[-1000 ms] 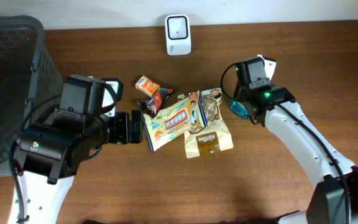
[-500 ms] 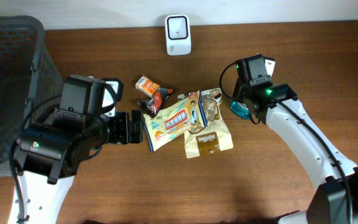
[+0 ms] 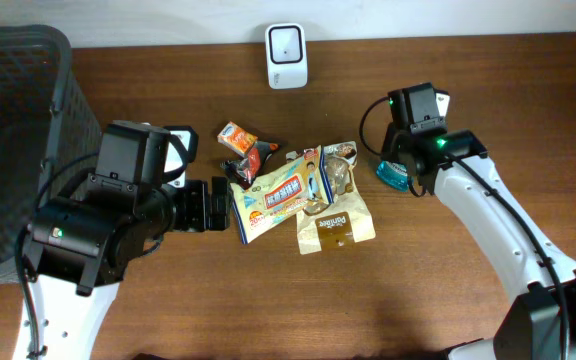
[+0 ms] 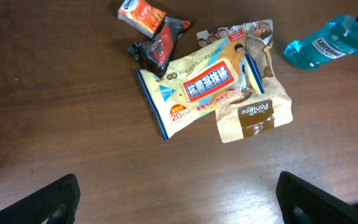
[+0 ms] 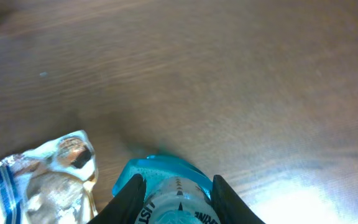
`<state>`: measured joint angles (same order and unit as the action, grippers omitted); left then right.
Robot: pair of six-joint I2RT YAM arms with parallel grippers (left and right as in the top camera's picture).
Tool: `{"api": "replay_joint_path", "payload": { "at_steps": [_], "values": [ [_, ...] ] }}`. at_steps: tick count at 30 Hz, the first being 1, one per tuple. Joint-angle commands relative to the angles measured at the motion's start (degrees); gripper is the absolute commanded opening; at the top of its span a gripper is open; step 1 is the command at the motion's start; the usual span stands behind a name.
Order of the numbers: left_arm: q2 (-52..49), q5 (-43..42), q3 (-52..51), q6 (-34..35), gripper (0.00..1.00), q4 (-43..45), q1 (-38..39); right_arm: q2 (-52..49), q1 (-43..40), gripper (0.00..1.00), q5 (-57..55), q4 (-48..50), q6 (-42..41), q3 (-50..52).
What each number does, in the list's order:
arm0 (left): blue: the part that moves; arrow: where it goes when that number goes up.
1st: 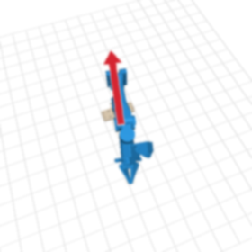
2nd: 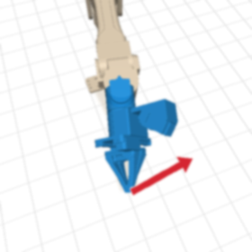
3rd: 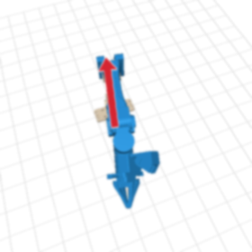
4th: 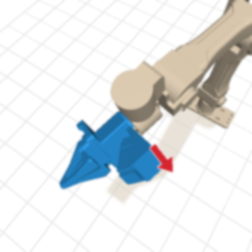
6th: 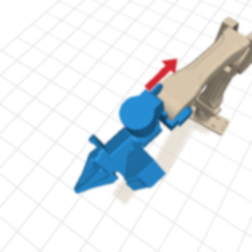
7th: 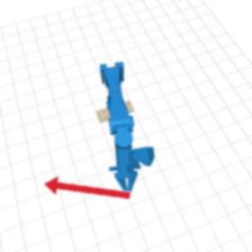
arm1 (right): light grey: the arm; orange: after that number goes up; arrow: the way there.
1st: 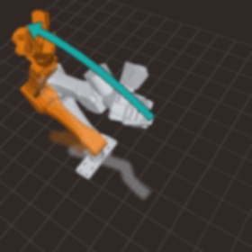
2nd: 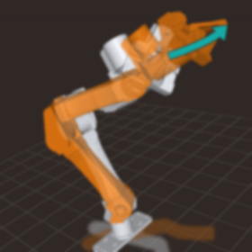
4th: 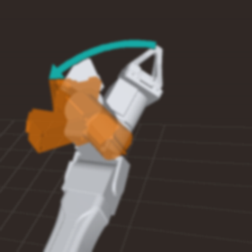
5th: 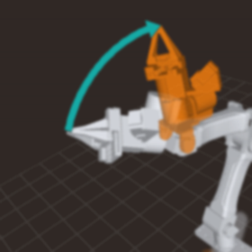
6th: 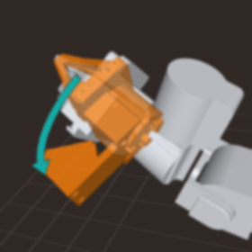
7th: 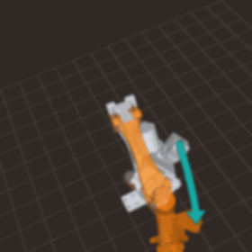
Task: Scan the item barcode
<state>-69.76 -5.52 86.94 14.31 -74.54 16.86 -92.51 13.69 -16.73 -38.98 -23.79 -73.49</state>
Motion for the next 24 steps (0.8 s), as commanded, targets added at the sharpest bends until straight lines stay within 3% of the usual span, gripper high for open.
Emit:
{"api": "replay_joint_path", "payload": {
  "at_steps": [1,8,15,24],
  "values": [
    [0.1,0.5,0.3,-0.7,0.99,-0.1,-0.1,0.2,-0.2,0.28,6.1,0.8,12.5,-4.6],
    [0.1,0.4,0.3,-0.7,0.99,-0.1,-0.1,0.2,-0.3,0.26,7.3,-0.2,26.6,-4.3],
    [0.1,0.4,0.3,-0.7,0.99,-0.1,-0.1,-0.4,-3.5,0.22,7.5,-0.2,26.8,-3.0],
    [0.1,0.4,0.3,-0.7,0.99,-0.1,-0.1,-4.4,-8.5,0.24,18.3,0.1,26.5,-2.4]
  ]
}}
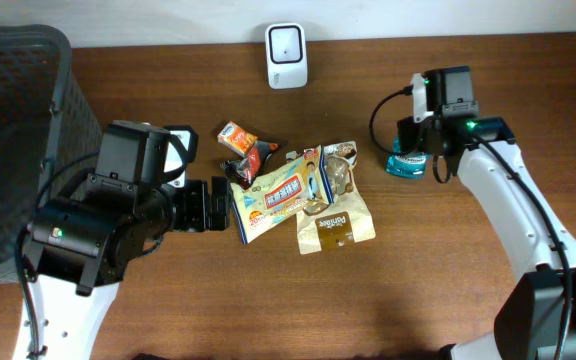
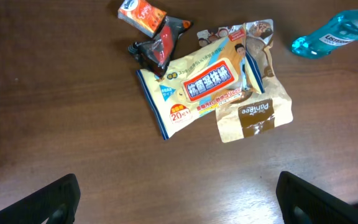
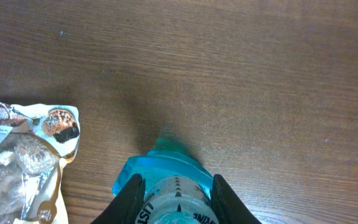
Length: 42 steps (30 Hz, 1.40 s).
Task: Scan the item barcode
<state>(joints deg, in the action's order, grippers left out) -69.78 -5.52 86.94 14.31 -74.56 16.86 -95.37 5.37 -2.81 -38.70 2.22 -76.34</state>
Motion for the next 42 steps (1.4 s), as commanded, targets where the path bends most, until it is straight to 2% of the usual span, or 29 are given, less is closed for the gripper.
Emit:
{"api": "replay_joint_path", "payload": {
  "at_steps": [1,4,5,9,11,14,16,20,24,27,31,35,42],
  "values": [
    [0.1,0.4,0.3,-0.7,0.99,-0.1,-0.1,-1.5,-0.2,0.27,4.6,0.0,0.5,0.5],
    [0.1,0.4,0.3,-0.7,0.99,-0.1,-0.1,-1.5,-0.2,0.4,4.8,0.0,0.5,0.5],
    [0.1,0.4,0.3,-0.7,0.99,-0.1,-0.1,-1.5,-0.2,0.51,4.8,0.0,0.5,0.4],
    [0.1,0.5,0.3,-0.7,0.99,-0.1,-0.1,-1.4,-0.2,0.84,4.7,-2.0,0.3,-1.8],
    [0.1,0.4,0.3,-0.7,0.99,-0.1,-0.1,-1.3,-0.2,0.91,4.6,-3.8,0.3,-4.0],
    [0.1,0.5,0.3,-0.7,0.99,-0.1,-0.1,-1.3,-0.2,0.93,2.1,-9.9,-4.3,-11.0],
    [0.1,0.5,0.3,-0.7,0.99,-0.1,-0.1,-1.3,-0.2,0.98,0.3,-14.9,-7.7,-15.7],
    [0.1,0.4,0.3,-0.7,0.99,-0.1,-0.1,-1.2,-0.2,0.99,0.2,-25.0,-12.9,-24.0],
    [0.1,0.4,0.3,-0.7,0.99,-0.1,-0.1,1.1,-0.2,0.99,0.2,-34.1,-19.4,-27.2],
    [0.1,0.5,0.3,-0.7,0.99,-0.1,-0.1,3.7,-0.1,0.99,0.2,-38.6,-21.0,-27.2],
    [0.1,0.4,0.3,-0.7,0.99,-0.1,-0.1,9.1,-0.1,0.99,0.2,-43.0,-21.2,-25.8],
    [0.1,0.4,0.3,-0.7,0.99,-0.1,-0.1,16.3,-0.1,0.99,0.2,-42.5,-21.3,-20.2],
    [0.1,0.4,0.3,-0.7,0.99,-0.1,-0.1,24.7,-0.1,0.99,1.7,-33.1,-25.9,-0.8]
  ]
}}
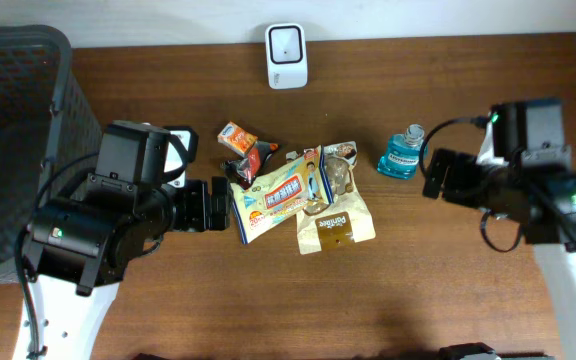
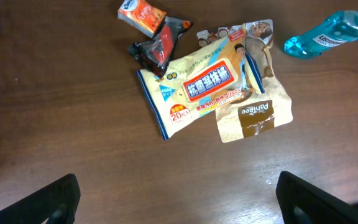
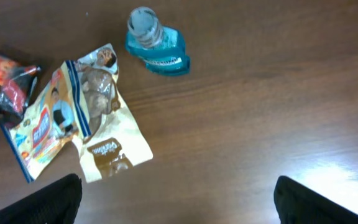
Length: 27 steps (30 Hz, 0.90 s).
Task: Scan the item barcode
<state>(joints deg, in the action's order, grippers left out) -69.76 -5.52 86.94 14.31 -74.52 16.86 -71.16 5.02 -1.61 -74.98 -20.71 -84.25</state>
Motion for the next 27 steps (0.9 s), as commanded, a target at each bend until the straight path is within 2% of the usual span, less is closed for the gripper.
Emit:
{"api": "replay_joint_path", "payload": {
  "at_steps": [1,5,12,21,27],
  "values": [
    [0.1,0.5,0.3,-0.7,0.99,-0.2,-0.1,0.5,0.3,0.99,1.4,4.7,-3.0,9.0],
    [0.1,0.4,0.3,-0.7,0.99,-0.1,-0.1,-1.2,0.3,0.98,4.7,15.4,-3.0,18.2],
    [0.1,0.4,0.3,-0.7,0.99,-0.1,-0.1,-7.5,0.3,0.99,4.9,27.0,-3.4,23.2],
    [0.1,0.4,0.3,-0.7,0.99,-0.1,-0.1,-19.1,1.3,0.98,4.8,34.4,-0.3,23.2],
    [0.1,0.4,0.3,-0.7,0.99,-0.1,-0.1,-19.7,2.8,0.98,4.8,35.4,-0.3,22.6]
  ]
}}
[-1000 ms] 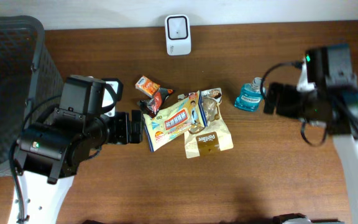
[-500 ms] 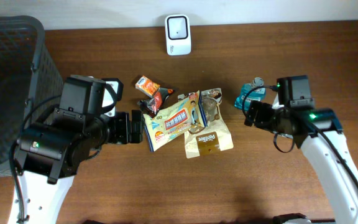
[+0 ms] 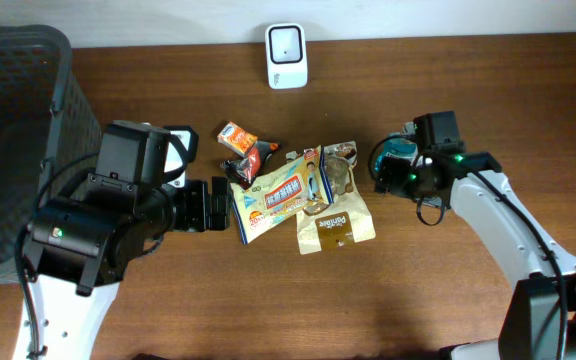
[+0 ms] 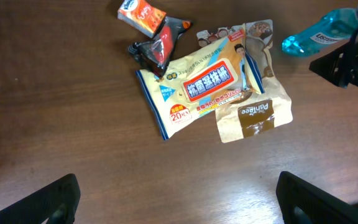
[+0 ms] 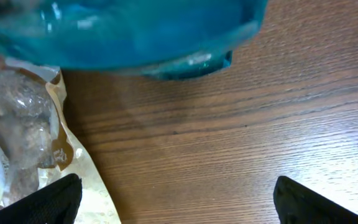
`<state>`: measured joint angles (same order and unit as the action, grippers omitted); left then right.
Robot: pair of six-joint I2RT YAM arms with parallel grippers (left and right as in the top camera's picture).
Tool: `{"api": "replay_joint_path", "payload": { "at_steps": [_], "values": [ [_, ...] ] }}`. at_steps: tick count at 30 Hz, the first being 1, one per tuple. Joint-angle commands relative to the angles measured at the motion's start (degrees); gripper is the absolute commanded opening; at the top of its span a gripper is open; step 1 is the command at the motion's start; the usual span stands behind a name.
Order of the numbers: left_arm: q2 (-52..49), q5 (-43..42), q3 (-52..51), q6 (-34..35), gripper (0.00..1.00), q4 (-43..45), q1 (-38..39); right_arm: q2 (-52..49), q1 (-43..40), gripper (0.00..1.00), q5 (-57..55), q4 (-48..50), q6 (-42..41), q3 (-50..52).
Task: Scan the item barcode
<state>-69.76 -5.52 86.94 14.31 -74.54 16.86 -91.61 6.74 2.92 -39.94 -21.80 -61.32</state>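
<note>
A blue mouthwash bottle (image 3: 398, 152) stands right of the snack pile; it also shows in the left wrist view (image 4: 319, 36) and fills the top of the right wrist view (image 5: 135, 31). My right gripper (image 3: 392, 176) is low and close against the bottle, open, its fingertips (image 5: 48, 199) wide apart with bare wood between them (image 5: 176, 199). The white scanner (image 3: 286, 42) stands at the table's far edge. My left gripper (image 3: 211, 204) is open left of the pile, holding nothing (image 4: 178, 199).
The snack pile holds a wet-wipes pack (image 3: 273, 198), a tan bag (image 3: 334, 226), an orange packet (image 3: 236, 134) and a dark red wrapper (image 3: 249, 160). A dark mesh basket (image 3: 13, 110) fills the far left.
My right gripper was open, high and drawn back to the right of the bottle. Now it is low and right up against the bottle, still open. The left arm has not moved.
My right gripper was shut on the blue bottle beside the snack pile, and still held it a little further right a moment later. Then the bottle stood free and the gripper was open, away to the right. Now the open gripper is back at the bottle.
</note>
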Motion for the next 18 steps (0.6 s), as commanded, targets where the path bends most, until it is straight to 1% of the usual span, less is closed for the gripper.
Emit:
{"api": "replay_joint_path", "payload": {
  "at_steps": [1,11,16,18],
  "values": [
    [0.1,0.4,0.3,-0.7,0.99,-0.1,-0.1,1.2,1.1,0.98,0.3,0.3,0.8,-0.7],
    [0.1,0.4,0.3,-0.7,0.99,-0.1,-0.1,7.9,1.1,0.98,-1.2,-3.2,2.1,-5.6],
    [0.1,0.4,0.3,-0.7,0.99,-0.1,-0.1,9.9,1.1,0.98,-1.2,-3.1,2.0,-6.1],
    [0.1,0.5,0.3,-0.7,0.99,-0.1,-0.1,9.9,1.1,0.98,-2.9,-2.9,1.9,-6.8]
  ]
}}
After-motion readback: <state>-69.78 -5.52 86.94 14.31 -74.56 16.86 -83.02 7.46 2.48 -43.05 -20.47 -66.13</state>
